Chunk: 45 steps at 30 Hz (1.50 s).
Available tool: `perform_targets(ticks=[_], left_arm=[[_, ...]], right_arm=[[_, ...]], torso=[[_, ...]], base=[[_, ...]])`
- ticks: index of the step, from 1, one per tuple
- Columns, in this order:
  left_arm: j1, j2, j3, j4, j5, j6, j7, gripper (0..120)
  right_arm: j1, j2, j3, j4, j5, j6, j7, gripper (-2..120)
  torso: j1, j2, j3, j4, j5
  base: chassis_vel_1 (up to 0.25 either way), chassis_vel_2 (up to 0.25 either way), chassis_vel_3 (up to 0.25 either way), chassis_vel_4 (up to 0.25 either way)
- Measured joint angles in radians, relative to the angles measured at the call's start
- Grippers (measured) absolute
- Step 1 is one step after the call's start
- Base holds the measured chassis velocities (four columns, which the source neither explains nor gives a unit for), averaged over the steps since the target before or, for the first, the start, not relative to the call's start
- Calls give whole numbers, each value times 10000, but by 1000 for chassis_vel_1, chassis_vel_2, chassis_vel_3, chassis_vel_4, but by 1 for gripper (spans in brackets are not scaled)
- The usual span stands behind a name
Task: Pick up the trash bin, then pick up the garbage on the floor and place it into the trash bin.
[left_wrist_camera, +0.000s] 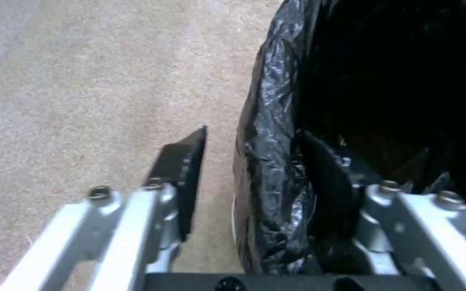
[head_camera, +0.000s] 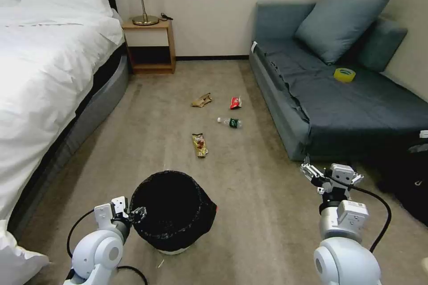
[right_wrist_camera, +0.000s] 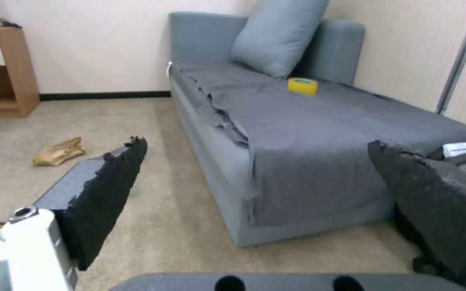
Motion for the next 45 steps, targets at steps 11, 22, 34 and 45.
perform_targets(ticks=[11, 22, 34, 45], left_arm=[[-77, -110, -63, 149, -154, -48, -31, 7], [204, -245, -658, -338, -121, 36, -11, 4], [685, -480, -1687, -2149, 1348, 35, 31, 3], [721, -796, -1732, -2302, 1798, 28, 134, 3]], right_arm=[[61, -66, -6, -71, 68, 28, 91, 100], [72, -88, -12, -184, 441, 835, 17, 100], [25, -377, 27, -135, 1238, 2056, -394, 100], [-43, -449, -46, -312, 1378, 2522, -921, 100]], torso=[[0, 0, -1, 1, 0], [0, -1, 0, 0, -5], [0, -1, 0, 1, 0], [0, 0, 0, 0, -2]], base=[[0, 0, 0, 0], [0, 0, 0, 0], [0, 0, 0, 0], [0, 0, 0, 0]])
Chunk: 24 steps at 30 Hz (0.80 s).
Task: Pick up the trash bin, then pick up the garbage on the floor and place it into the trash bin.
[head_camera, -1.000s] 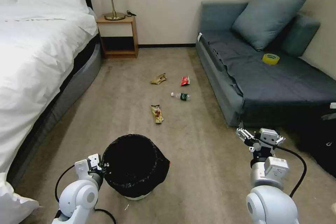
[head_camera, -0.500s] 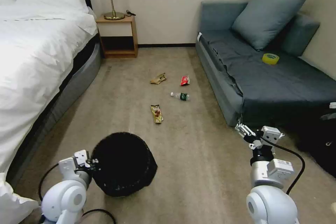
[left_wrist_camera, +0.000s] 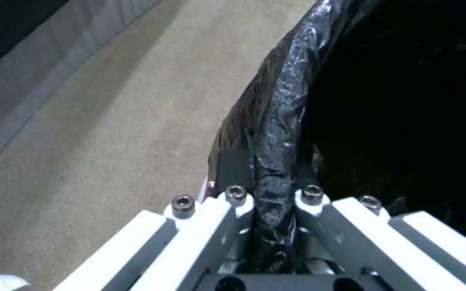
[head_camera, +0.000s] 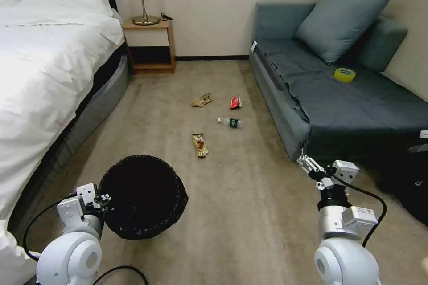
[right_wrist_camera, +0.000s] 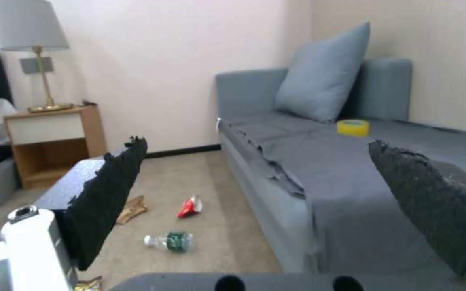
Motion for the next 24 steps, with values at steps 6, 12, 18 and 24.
perform_targets(ticks=[6, 12, 18, 24], left_arm=[[-22, -15, -53, 82, -51, -4, 12, 3], [-58, -15, -206, 164, -138, -5, 68, 3], [-154, 28, -504, 242, -244, -15, 117, 3], [-199, 52, -690, 289, -354, -17, 131, 3]], right_arm=[[-31, -34, -1, -89, -32, 216, -170, 100], [-92, -2, -28, -87, -90, 221, -233, 100], [-144, 20, -44, -75, -167, 252, -282, 100], [-152, 15, -72, -84, -217, 266, -332, 100]], torso=[[0, 0, -1, 0, 0], [-1, 0, -2, 0, 1], [-1, 0, -1, -1, -2], [-1, 0, 0, 0, 2]], base=[[0, 0, 0, 0], [-50, 57, 64, -54], [-203, 192, 193, -203], [-235, 233, 231, -245]])
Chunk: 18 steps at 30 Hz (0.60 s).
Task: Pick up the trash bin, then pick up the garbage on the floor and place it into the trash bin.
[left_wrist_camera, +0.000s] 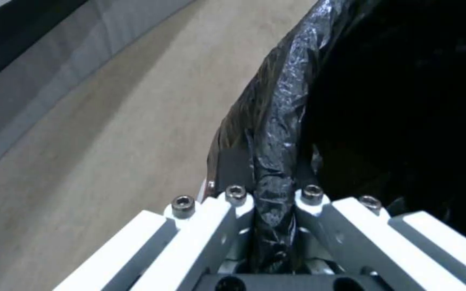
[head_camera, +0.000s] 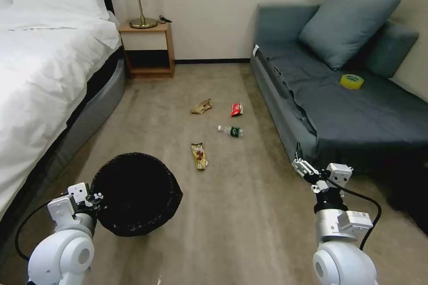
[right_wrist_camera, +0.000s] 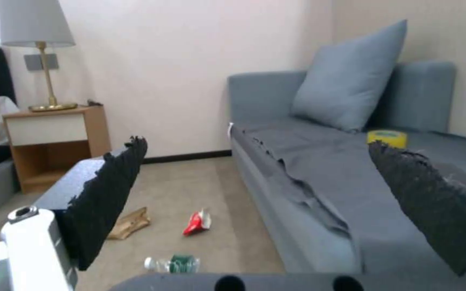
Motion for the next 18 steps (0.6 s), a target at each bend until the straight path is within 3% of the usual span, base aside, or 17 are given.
perform_targets(ticks=[18], left_arm=[[-55, -81, -392, 155, -132, -3, 25, 3]], right_arm=[[62, -80, -78, -159, -139, 115, -44, 100]], torso=[[0, 0, 0, 0, -1]], base=[[-241, 243, 243, -238]])
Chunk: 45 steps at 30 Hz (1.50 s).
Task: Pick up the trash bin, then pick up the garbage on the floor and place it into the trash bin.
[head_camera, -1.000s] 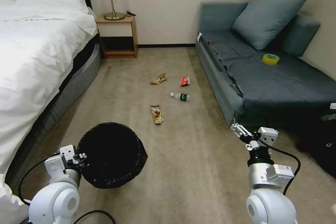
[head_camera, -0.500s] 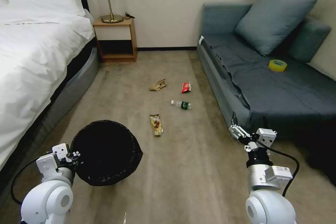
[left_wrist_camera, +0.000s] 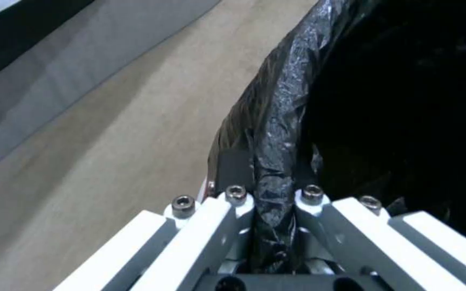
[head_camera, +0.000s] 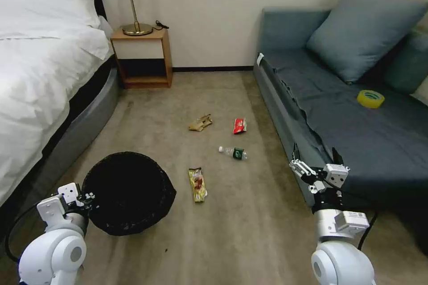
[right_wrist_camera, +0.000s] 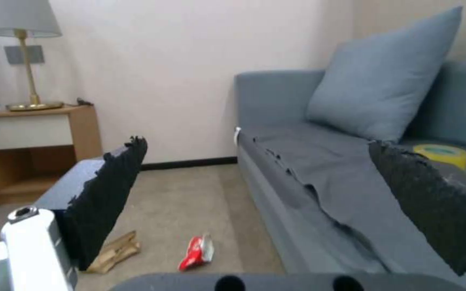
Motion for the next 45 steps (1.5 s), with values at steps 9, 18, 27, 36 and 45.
perform_targets(ticks=[9, 18, 27, 36, 45], left_arm=[[-58, -40, -165, 110, -1, 0, 0, 3], [-187, -68, -330, 257, 35, 2, 1, 3], [-365, -132, -436, 263, 62, 6, 218, 3], [-376, -151, -698, 232, 9, 6, 270, 3], [-379, -327, -678, 478, 191, 6, 281, 3]], right_arm=[[69, -103, -36, -110, -33, 114, -45, 100], [380, -356, -319, -393, 165, 255, 67, 100], [893, -1960, -2072, -791, 2597, -860, 1707, 100], [2521, -4711, -5439, -1826, 5545, -1187, 3242, 100], [4622, -4277, -8046, -3368, 6650, -1479, 3598, 100]], torso=[[0, 0, -2, -1, 1], [1, 0, 0, -1, 0], [1, 0, 0, -2, -4], [1, 0, 0, -1, 0], [1, 0, 0, 0, -2]], base=[[-235, 238, 229, -247], [-99, 106, 104, -105], [27, -22, -17, 20], [0, 0, 0, 0], [0, 0, 0, 0]])
